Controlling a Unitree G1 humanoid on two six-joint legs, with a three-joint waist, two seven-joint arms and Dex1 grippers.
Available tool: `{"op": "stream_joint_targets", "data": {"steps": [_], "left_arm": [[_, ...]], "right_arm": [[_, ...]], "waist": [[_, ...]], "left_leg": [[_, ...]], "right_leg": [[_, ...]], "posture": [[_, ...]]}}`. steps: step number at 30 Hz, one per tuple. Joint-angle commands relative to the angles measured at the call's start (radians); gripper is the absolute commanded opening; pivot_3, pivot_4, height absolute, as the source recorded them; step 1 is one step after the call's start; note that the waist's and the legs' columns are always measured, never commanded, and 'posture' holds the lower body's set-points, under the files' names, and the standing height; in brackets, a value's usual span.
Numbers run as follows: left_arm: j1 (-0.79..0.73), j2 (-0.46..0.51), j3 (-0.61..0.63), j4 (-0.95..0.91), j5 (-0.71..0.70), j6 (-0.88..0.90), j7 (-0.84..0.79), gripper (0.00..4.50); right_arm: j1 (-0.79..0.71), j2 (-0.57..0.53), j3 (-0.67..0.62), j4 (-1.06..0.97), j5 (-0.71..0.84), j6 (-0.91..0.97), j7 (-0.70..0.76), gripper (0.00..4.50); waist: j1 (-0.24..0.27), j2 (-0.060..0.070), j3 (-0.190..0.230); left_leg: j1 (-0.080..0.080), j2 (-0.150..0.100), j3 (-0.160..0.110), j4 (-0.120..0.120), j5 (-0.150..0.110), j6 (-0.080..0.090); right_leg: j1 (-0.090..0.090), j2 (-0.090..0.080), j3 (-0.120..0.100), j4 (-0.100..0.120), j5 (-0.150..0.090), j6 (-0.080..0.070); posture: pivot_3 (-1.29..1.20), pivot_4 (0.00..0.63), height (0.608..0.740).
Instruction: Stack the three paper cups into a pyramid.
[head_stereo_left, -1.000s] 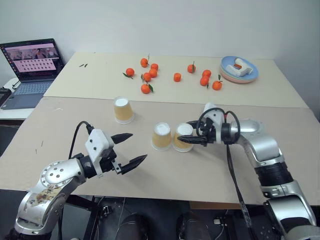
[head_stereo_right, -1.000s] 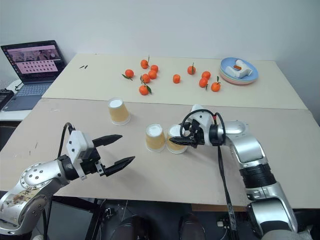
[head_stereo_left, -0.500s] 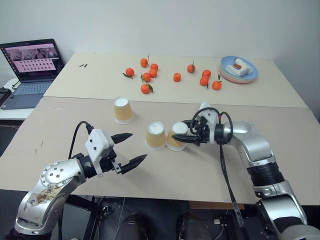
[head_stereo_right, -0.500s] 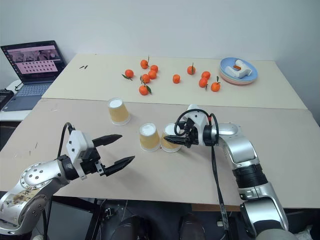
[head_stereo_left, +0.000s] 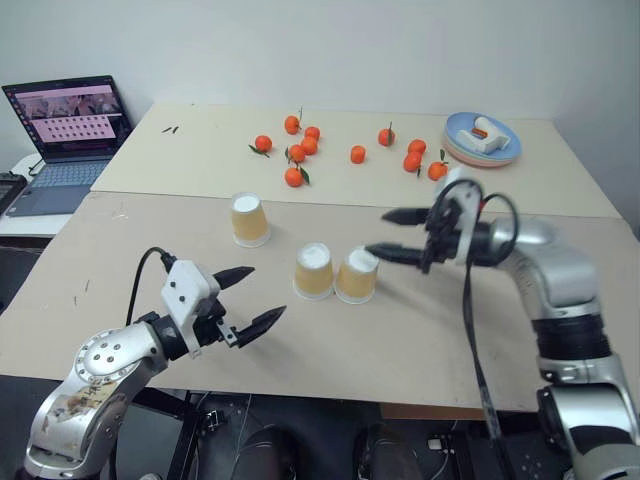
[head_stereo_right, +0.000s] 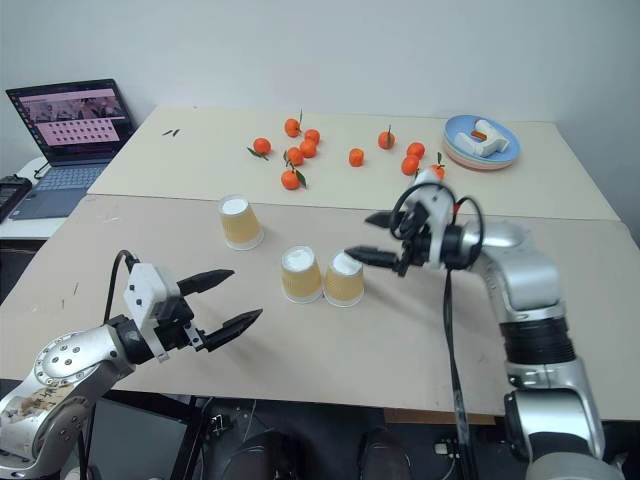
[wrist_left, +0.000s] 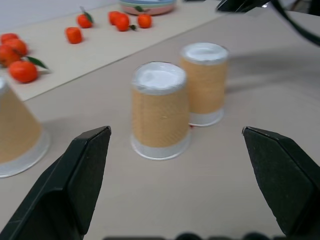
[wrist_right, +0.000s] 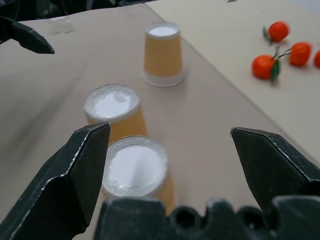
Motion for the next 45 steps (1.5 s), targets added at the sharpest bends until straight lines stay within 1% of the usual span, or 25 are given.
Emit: {"op": "stream_joint_targets", "data": {"steps": [1, 3, 7, 10, 14, 23, 26, 33, 45], "left_arm": [[-0.015, -0.04, 0.088, 0.064, 0.072, -0.022, 0.132, 4.5], [-0.044, -0.063, 0.112, 0.14, 0.105, -0.041, 0.181, 4.5], [-0.128, -0.082, 0.064, 0.296, 0.148, -0.109, 0.156, 4.5], [-0.197, -0.074, 0.016, 0.419, 0.182, -0.181, 0.089, 4.5], [-0.36, -0.062, -0.053, 0.636, 0.225, -0.272, -0.015, 4.5], [-0.68, -0.103, -0.136, 1.059, 0.312, -0.463, -0.128, 4.5], [-0.749, -0.122, -0.153, 1.15, 0.329, -0.501, -0.151, 4.5], [-0.859, -0.135, -0.148, 1.352, 0.362, -0.592, -0.174, 4.5], [-0.956, -0.193, -0.131, 1.526, 0.359, -0.626, -0.172, 4.5]], "right_arm": [[-0.003, -0.066, 0.006, -0.097, -0.022, 0.005, 0.006, 4.49], [0.021, -0.083, 0.017, -0.183, 0.003, 0.039, 0.01, 4.49], [0.069, -0.076, 0.033, -0.294, 0.022, 0.084, -0.019, 4.49], [0.085, -0.065, 0.034, -0.315, 0.025, 0.102, -0.053, 4.49], [0.118, -0.07, 0.025, -0.331, 0.027, 0.108, -0.076, 4.49], [0.148, -0.086, 0.001, -0.358, 0.035, 0.113, -0.106, 4.49], [0.159, -0.092, -0.008, -0.363, 0.038, 0.113, -0.111, 4.49], [0.169, -0.098, -0.014, -0.359, 0.04, 0.109, -0.12, 4.49], [0.165, -0.092, -0.003, -0.337, 0.029, 0.096, -0.12, 4.49]], "waist": [[0.0, 0.0, 0.0], [0.001, 0.0, 0.0], [0.001, 0.0, 0.0], [0.006, -0.001, 0.0], [0.013, -0.002, 0.001], [0.002, -0.003, 0.001], [0.001, -0.005, 0.003], [-0.003, -0.006, 0.003], [-0.001, -0.008, 0.004]], "left_leg": [[0.0, 0.0, 0.0, 0.0, 0.0, 0.0], [0.0, 0.0, 0.0, 0.0, 0.0, 0.0], [0.0, 0.0, 0.0, 0.0, 0.0, 0.0], [0.0, 0.0, 0.0, 0.001, 0.0, 0.0], [-0.001, -0.001, 0.0, 0.001, 0.0, 0.0], [-0.002, -0.002, 0.001, 0.001, 0.0, 0.0], [-0.003, -0.002, 0.001, 0.001, 0.0, 0.0], [-0.003, -0.002, 0.001, 0.001, 0.0, 0.001], [-0.004, -0.003, 0.0, 0.001, 0.0, 0.001]], "right_leg": [[0.0, 0.0, 0.0, 0.0, 0.0, 0.0], [0.0, 0.0, 0.0, 0.0, 0.0, 0.0], [0.0, 0.0, -0.001, 0.0, 0.0, 0.0], [0.001, -0.001, -0.001, 0.0, 0.0, 0.0], [0.0, 0.0, -0.002, 0.0, 0.0, 0.0], [0.0, 0.0, -0.003, 0.0, 0.0, 0.001], [0.0, 0.0, -0.003, 0.0, 0.0, 0.001], [-0.001, 0.0, -0.003, 0.0, 0.0, 0.001], [-0.001, 0.0, -0.004, 0.0, 0.0, 0.002]], "posture": [[0.0, 0.15, 0.68], [0.0, 0.15, 0.68], [0.0, 0.15, 0.68], [0.0, 0.15, 0.68], [0.0, 0.15, 0.68], [0.0, 0.15, 0.68], [0.0, 0.15, 0.68], [0.0, 0.15, 0.68], [0.0, 0.15, 0.68]]}}
